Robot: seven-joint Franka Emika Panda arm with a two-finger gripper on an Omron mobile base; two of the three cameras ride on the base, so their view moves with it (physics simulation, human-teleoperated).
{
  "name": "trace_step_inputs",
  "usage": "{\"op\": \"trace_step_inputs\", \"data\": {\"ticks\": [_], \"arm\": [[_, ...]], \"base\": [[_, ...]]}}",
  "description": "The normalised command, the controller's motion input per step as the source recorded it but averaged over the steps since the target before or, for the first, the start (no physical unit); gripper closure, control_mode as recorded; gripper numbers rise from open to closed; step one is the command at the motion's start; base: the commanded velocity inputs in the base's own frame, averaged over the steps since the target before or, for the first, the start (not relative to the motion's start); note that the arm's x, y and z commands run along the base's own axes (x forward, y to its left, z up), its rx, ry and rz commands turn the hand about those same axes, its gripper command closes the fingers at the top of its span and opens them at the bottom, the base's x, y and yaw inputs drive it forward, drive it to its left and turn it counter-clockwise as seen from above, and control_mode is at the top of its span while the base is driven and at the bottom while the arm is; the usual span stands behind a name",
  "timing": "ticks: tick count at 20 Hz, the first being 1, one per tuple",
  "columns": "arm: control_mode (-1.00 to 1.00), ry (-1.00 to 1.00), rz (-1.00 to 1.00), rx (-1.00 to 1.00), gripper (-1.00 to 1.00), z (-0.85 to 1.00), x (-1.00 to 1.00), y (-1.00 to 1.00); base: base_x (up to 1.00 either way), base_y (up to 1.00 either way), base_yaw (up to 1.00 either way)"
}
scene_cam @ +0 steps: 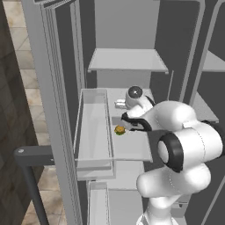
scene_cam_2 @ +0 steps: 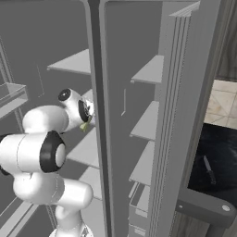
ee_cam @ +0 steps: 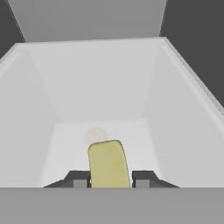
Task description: Retrieve the butter from the fridge and place it on a plate on the dining table. Then retrieve the butter knife by the fridge and place it near the plate.
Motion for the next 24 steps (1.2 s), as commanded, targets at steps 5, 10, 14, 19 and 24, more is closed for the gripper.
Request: {"op": "trace_step_inputs", "data": {"ticks": [5,10,14,19,24], "arm": [[-1.0,0.12,0.0,0.02,1.0,0.09,-0.84,0.0],[-1.0,0.14,0.0,0.07,1.0,0.23,-0.8,0.0],[-1.0,0.1,0.0,0.06,1.0,0.22,-0.85,-0.01],[-1.0,0.07,0.04,0.01,1.0,0.15,-0.92,0.0],[-1.0,0.07,0.12,-0.03,1.0,0.18,-0.65,0.0]], "base": [[0.0,0.0,0.0],[0.0,0.0,0.0],[0.0,0.0,0.0],[0.0,0.0,0.0],[0.0,0.0,0.0]]}}
